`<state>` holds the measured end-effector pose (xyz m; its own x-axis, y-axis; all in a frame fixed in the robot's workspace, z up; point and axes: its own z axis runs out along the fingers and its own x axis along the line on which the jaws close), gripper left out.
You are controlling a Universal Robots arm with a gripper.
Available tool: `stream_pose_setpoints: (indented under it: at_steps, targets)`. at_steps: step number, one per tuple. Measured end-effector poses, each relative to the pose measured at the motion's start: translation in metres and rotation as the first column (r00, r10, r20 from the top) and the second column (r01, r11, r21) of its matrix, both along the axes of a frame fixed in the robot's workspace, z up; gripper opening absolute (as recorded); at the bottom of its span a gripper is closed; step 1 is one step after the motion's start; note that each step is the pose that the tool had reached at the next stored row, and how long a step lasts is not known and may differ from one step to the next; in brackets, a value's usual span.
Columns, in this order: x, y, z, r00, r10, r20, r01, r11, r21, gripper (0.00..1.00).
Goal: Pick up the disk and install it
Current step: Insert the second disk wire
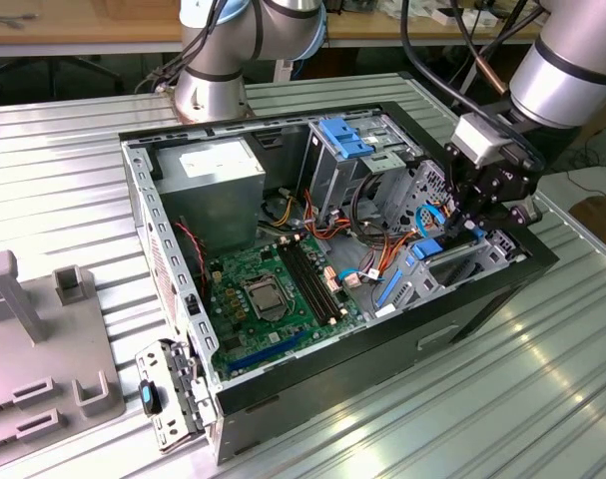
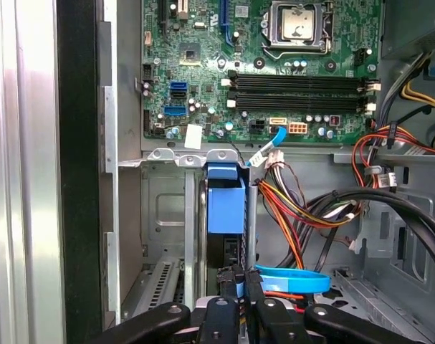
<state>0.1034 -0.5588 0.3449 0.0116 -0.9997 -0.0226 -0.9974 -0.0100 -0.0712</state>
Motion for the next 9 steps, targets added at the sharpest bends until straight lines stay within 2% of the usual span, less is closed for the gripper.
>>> stream_pose_setpoints:
  at_steps: [9]
  targets:
    - [0.0000, 0.0000, -0.0042, 1.0000, 0.000, 0.0000, 0.000, 1.0000, 0.0025, 0.16]
